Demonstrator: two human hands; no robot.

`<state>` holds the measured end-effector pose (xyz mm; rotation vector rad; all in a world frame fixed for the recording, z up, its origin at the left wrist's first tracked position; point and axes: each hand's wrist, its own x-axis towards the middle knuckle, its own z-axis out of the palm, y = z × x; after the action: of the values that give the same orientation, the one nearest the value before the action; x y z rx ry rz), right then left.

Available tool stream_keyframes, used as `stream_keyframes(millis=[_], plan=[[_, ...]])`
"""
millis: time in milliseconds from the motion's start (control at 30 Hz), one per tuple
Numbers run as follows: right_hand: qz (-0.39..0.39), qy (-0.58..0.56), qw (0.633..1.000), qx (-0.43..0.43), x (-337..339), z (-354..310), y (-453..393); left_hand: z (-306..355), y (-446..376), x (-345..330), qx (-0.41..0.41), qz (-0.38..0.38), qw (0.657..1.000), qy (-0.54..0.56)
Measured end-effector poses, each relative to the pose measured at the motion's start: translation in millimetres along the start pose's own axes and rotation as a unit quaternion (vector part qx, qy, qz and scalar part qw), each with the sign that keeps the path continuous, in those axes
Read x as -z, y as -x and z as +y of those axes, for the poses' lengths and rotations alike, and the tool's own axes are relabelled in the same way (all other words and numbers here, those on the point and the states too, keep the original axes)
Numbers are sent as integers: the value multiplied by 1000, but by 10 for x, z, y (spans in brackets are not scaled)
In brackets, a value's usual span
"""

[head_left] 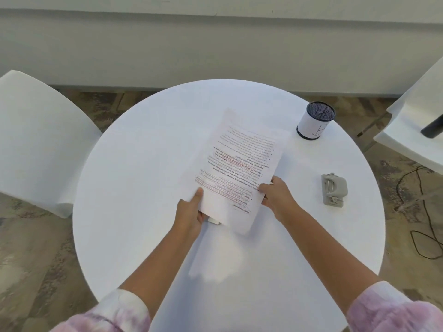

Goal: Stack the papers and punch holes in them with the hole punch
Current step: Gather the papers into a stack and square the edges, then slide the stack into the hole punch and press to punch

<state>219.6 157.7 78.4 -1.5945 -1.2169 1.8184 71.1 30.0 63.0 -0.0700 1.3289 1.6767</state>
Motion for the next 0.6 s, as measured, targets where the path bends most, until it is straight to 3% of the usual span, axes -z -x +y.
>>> stream_keyframes(millis=[133,233,400,600], plan=[[-15,82,996,12,123,91,-53,4,-7,111,-21,-4,1000,0],[-51,117,992,10,234,151,-70,88,-129,210,29,57,998,-1],[-74,144,987,1,322,184,-97,144,-312,277,58,39,985,-160],[-58,152,987,-10,283,182,-163,77,-446,196,5,14,944,-330]])
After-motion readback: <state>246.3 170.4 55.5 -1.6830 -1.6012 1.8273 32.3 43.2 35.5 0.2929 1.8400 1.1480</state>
